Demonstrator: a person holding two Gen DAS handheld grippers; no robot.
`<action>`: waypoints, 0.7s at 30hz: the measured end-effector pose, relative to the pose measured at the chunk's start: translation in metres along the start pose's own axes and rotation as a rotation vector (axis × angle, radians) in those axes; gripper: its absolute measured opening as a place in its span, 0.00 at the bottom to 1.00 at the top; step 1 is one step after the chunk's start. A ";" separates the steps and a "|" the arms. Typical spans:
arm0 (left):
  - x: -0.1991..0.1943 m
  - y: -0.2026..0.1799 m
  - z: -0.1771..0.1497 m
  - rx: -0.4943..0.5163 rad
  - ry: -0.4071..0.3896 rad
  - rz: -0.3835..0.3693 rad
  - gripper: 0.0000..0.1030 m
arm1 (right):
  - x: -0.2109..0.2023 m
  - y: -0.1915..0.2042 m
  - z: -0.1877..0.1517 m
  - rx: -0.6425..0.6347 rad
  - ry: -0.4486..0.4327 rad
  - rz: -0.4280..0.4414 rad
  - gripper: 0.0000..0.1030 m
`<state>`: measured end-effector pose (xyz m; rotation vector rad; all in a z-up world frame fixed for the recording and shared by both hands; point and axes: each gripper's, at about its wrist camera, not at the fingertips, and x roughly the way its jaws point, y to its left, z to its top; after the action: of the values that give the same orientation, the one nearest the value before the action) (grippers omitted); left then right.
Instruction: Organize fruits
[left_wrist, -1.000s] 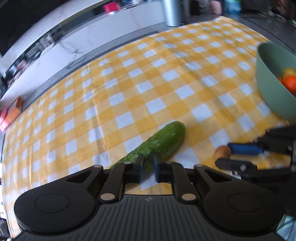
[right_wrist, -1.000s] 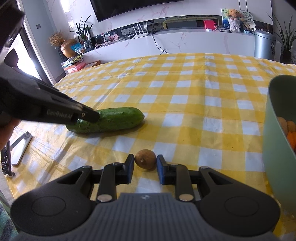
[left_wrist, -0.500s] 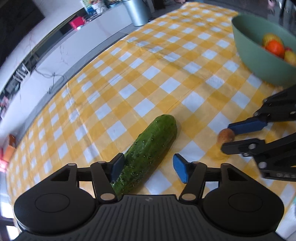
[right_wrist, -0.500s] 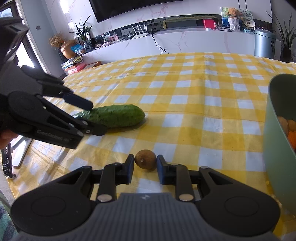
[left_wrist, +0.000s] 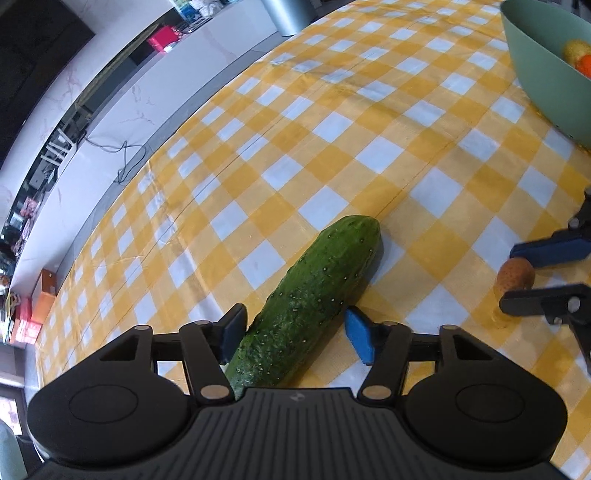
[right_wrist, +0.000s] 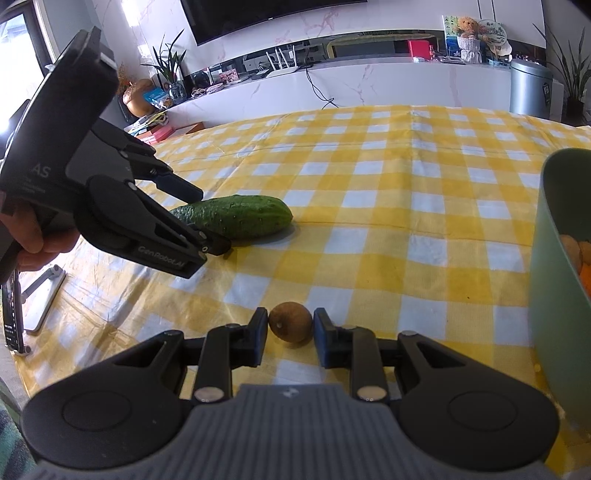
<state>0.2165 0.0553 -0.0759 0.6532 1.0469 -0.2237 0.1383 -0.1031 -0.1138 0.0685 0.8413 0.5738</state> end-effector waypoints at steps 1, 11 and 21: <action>0.001 -0.001 0.001 -0.006 0.004 0.010 0.63 | 0.000 0.000 0.000 0.000 0.000 0.000 0.23; -0.013 -0.007 0.012 -0.049 0.122 0.040 0.59 | 0.000 0.000 0.001 0.008 0.003 0.002 0.23; -0.022 0.027 0.012 -0.187 0.138 -0.051 0.59 | 0.000 -0.002 0.002 0.025 0.006 0.016 0.24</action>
<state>0.2270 0.0669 -0.0426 0.4781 1.2026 -0.1244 0.1408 -0.1046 -0.1129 0.0964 0.8541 0.5794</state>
